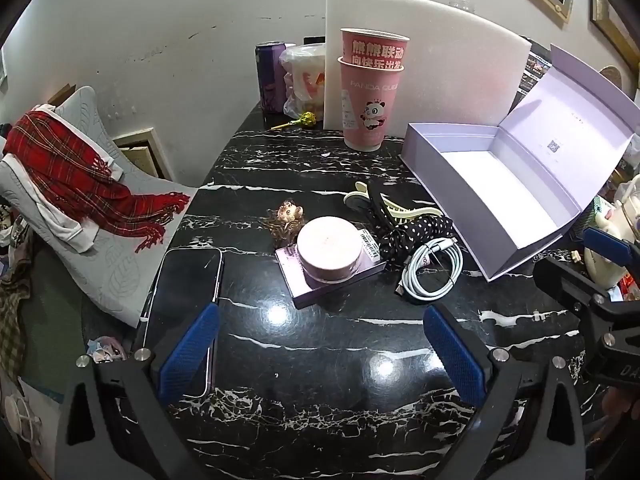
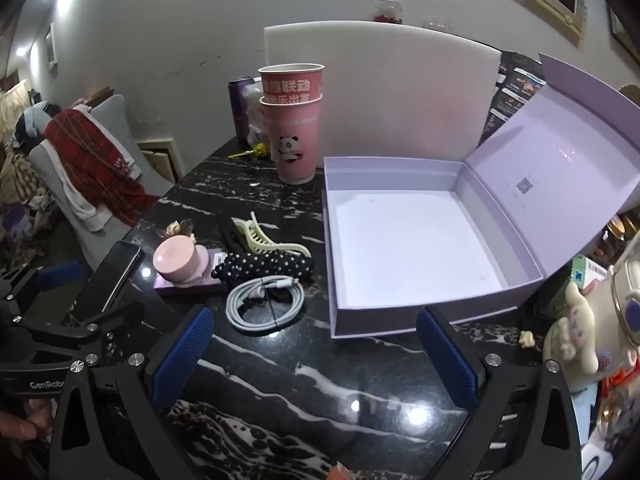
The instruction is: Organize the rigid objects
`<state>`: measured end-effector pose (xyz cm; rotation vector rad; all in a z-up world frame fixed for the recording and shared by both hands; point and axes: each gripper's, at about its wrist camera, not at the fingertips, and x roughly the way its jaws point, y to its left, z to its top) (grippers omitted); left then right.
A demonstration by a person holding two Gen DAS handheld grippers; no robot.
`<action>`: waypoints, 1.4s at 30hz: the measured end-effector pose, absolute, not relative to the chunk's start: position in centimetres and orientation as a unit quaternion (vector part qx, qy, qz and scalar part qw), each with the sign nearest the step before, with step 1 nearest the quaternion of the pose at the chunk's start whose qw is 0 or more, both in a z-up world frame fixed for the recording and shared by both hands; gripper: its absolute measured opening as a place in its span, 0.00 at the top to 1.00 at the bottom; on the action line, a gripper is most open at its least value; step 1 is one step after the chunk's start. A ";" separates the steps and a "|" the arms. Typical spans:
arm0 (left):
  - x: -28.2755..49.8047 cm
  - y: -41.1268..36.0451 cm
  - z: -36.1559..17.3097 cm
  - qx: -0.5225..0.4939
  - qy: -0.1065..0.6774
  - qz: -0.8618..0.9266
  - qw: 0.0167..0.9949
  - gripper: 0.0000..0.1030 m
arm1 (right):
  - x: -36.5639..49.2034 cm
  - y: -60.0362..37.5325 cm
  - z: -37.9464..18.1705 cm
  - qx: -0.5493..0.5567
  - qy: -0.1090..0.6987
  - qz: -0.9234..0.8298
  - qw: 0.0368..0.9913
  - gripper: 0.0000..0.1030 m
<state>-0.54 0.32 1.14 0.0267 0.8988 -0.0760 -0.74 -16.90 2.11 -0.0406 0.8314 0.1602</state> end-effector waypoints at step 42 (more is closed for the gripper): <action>-1.7 0.5 1.7 0.015 0.425 -0.041 0.904 0.00 | -1.8 -17.4 2.1 -0.008 0.392 0.077 0.917 0.00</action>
